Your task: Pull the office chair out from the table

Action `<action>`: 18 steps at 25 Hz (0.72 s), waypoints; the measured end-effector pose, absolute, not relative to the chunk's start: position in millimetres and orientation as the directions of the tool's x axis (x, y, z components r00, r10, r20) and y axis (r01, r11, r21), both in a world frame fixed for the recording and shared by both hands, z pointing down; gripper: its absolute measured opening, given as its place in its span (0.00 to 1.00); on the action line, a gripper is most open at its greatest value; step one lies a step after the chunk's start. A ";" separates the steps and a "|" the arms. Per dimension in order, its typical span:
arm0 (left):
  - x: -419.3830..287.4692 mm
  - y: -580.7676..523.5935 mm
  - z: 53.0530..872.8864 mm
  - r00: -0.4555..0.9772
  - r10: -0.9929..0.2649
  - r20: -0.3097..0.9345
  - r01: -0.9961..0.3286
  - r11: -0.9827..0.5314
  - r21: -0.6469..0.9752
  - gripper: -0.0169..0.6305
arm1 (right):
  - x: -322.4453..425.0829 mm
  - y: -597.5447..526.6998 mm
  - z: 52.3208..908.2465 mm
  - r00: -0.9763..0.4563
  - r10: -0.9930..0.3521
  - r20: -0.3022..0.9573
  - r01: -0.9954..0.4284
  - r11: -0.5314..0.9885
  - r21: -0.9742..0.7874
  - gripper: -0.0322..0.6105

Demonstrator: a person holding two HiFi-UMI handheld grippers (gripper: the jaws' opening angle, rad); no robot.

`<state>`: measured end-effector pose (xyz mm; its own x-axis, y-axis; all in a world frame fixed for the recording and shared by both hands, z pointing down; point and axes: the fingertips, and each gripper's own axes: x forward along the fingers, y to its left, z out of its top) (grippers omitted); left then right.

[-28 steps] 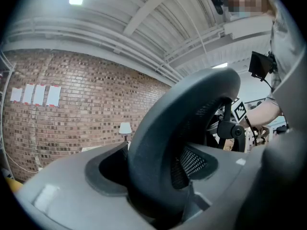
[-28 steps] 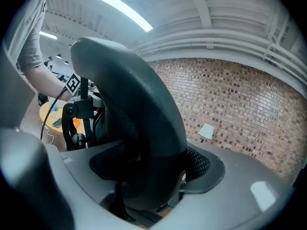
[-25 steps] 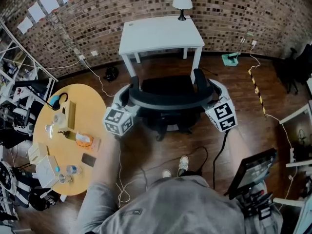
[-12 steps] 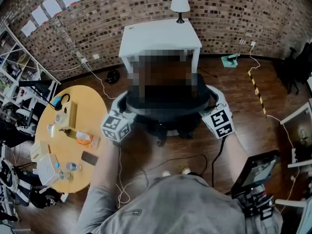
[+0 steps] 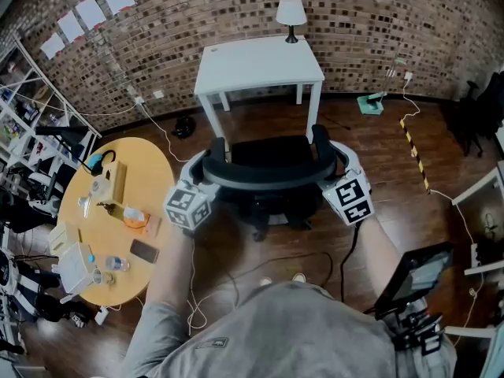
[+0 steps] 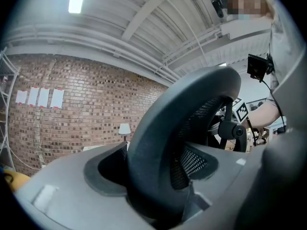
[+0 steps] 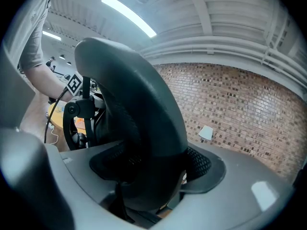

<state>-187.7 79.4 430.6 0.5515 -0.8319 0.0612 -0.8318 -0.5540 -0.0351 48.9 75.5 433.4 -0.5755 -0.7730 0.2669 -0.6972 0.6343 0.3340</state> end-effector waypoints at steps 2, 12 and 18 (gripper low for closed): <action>-186.9 79.6 429.5 0.545 -0.836 0.061 -0.836 -0.548 -0.036 0.54 | 49.3 74.4 432.5 -0.577 -0.771 0.269 -0.695 0.637 0.335 0.60; -213.2 105.0 444.8 0.351 -0.936 -0.012 -0.933 -0.350 0.083 0.56 | 65.7 93.7 442.7 -0.541 -0.820 0.186 -0.762 0.572 0.305 0.62; -203.6 148.2 464.8 0.309 -0.951 0.013 -0.946 -0.306 0.107 0.42 | 78.4 126.2 449.0 -0.527 -0.832 0.171 -0.791 0.554 0.259 0.44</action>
<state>-203.6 148.2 464.8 0.3090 -0.9510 0.0132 -0.9461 -0.3059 0.1067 78.4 126.2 449.0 -0.5273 -0.8324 0.1705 -0.7912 0.5542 0.2586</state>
